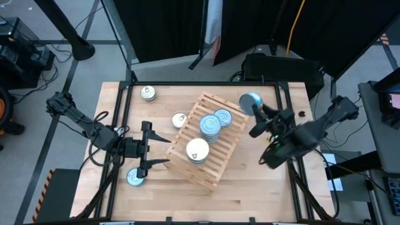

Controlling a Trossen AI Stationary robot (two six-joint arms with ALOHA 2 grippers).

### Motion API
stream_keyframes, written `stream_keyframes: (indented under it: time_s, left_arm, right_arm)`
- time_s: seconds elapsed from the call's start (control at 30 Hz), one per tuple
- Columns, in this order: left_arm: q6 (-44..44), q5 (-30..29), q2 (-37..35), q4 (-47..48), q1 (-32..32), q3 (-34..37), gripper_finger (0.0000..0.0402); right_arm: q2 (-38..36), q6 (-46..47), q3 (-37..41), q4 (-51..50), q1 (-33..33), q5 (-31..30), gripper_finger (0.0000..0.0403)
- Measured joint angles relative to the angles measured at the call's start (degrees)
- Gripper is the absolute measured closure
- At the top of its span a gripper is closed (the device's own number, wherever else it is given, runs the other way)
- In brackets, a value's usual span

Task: Stack canned seafood by type on shelf
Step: Stack the yellow-blue tuna can on top of the other yellow-blue tuna can on the shelf

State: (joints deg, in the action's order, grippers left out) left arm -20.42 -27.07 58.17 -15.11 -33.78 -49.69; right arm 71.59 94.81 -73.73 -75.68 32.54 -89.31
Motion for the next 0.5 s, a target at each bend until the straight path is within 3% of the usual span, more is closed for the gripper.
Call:
stream_keyframes:
  time_s: [0.17,0.33,0.5]
  left_arm:
    - [-0.01,0.00,0.00,-0.01,0.02,0.00,0.0114]
    - [-0.53,0.00,0.00,-0.79,0.02,0.00,0.0114]
    - [-0.49,0.00,0.00,-0.66,0.02,0.00,0.0114]
  right_arm:
    - [0.77,11.73,12.48,15.51,-1.96,-0.53,0.0266]
    - [2.80,12.04,18.35,31.21,-5.49,-0.60,0.0266]
    - [4.57,8.81,19.10,40.28,-7.15,-0.73,0.0266]
